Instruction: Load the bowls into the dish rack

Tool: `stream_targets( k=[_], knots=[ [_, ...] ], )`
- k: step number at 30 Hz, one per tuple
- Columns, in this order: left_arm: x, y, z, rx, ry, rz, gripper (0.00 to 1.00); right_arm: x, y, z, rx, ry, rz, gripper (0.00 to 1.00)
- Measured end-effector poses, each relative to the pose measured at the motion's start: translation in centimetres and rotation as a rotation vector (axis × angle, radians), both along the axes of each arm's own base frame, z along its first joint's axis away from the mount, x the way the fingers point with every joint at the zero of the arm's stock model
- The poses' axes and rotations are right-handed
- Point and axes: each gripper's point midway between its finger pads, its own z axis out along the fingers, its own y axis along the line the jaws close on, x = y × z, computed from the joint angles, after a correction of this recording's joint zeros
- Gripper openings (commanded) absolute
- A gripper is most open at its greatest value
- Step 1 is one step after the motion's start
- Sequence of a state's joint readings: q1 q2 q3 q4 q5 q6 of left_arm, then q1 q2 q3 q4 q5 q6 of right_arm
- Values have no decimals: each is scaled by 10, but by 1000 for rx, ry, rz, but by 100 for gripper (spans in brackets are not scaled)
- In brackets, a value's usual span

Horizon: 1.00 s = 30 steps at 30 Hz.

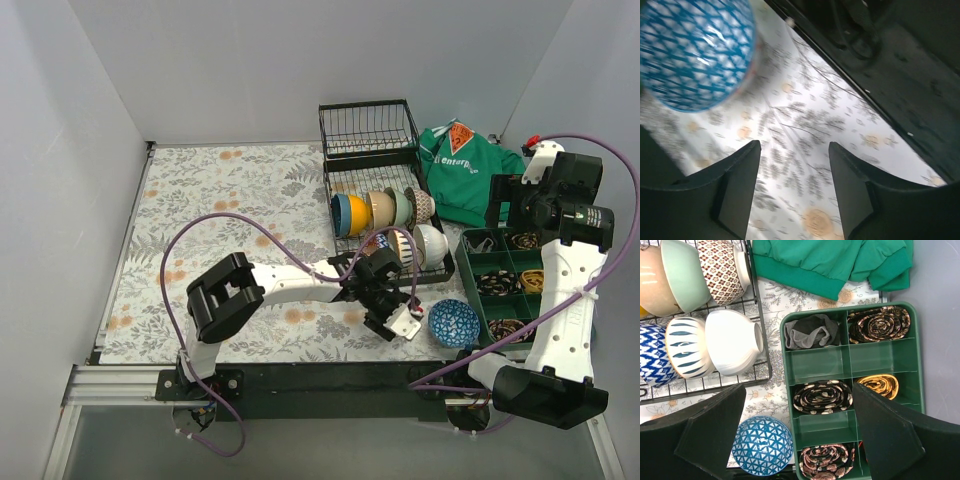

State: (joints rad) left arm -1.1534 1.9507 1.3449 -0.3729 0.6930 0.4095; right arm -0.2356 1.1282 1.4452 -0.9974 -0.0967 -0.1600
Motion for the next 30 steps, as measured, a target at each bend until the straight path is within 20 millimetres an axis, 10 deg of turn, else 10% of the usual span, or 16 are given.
stream_targets(
  k=[15,30],
  knots=[
    [15,-55,51,-323,-121,-59,59,0,0,0,-1,1,-1,96],
    [-5,-59,8,-259,-112,-213,52,-7,-1,-15,-1,34,-8,96]
  ],
)
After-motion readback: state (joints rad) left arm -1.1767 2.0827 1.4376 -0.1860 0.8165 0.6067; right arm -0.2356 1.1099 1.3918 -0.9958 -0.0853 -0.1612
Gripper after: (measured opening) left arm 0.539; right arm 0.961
